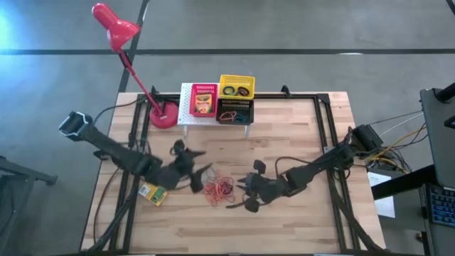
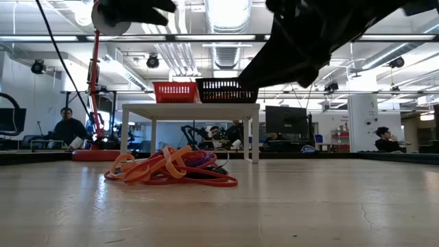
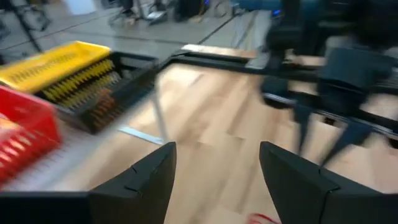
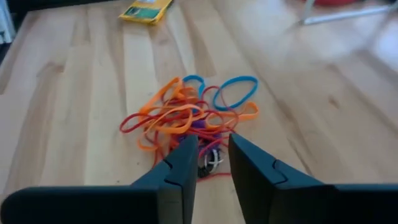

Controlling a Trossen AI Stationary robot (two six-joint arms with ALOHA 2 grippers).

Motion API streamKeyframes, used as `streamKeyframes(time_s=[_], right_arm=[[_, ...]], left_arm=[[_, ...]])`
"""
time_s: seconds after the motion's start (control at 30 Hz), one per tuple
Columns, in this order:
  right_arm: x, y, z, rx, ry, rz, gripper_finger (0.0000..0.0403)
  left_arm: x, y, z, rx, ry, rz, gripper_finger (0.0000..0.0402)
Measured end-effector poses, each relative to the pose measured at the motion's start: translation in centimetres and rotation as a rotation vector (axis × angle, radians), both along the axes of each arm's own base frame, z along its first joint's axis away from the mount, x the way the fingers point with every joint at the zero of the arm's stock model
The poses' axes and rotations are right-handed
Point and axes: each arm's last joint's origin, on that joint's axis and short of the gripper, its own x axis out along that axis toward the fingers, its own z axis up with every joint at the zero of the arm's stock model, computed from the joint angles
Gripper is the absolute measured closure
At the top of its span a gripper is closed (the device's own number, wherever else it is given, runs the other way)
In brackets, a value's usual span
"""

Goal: Pick & Place Office Desk Supplies
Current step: Put the purple spring keychain into the yellow bin on the shelf

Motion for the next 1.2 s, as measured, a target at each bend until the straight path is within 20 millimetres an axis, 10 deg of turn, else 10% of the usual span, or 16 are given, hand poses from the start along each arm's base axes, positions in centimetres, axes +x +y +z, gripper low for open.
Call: streamKeyframes(time_s=[0.47,1.2], right_arm=[[2.9,-4.9,-1.9,0.080,0.096,0.205,0.0251],[7.7,-5.6,-4.8,0.077,0.369,0.401,0.0294]], left_arm=[[-4.8,-0.6,-9.4,-0.353,-0.119,0.041,0.0194],[-5.0,-0.4,-9.7,-0.392,-0.149,0.069,0.0217]])
